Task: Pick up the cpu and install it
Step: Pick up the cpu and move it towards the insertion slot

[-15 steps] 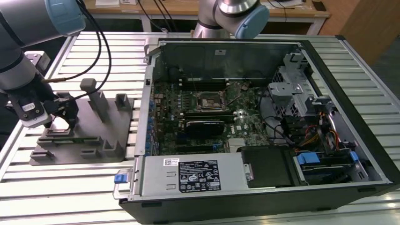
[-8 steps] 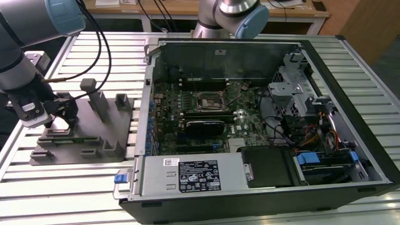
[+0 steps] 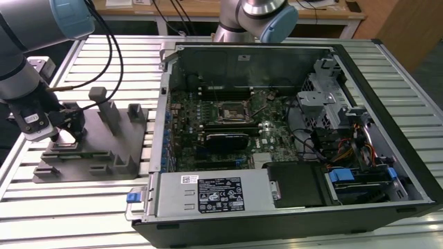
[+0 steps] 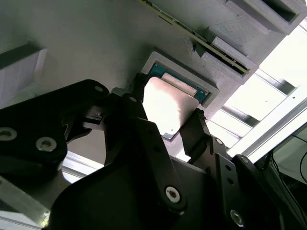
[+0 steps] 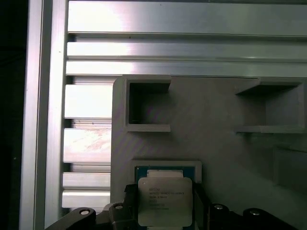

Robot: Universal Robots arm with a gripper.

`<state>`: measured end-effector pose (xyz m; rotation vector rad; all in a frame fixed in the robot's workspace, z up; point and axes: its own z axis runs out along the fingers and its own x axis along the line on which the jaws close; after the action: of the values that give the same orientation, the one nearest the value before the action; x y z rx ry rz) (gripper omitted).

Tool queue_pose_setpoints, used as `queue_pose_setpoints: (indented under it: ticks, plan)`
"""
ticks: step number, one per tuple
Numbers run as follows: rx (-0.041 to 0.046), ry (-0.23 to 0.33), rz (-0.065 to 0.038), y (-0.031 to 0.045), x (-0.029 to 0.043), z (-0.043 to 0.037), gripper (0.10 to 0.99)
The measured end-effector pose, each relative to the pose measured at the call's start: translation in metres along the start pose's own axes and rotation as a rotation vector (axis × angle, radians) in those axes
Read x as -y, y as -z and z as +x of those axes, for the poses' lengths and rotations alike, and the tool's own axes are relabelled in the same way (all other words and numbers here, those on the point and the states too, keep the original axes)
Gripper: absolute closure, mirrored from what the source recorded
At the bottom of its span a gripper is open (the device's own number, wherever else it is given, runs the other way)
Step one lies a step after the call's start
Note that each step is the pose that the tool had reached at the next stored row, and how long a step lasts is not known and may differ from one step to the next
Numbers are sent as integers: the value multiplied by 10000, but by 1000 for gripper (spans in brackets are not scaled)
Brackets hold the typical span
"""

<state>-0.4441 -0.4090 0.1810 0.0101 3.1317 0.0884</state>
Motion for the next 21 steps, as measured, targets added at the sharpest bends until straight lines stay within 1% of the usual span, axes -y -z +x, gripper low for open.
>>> queue_pose_setpoints:
  ticks: [3,8,17,21]
  plan:
    - [0,0,0,2,0,0,541]
    - [0,0,0,43,-2,0,541]
    - [-1,0,-5,195,-11,-2,541]
    - [0,0,-8,251,-14,-2,541]
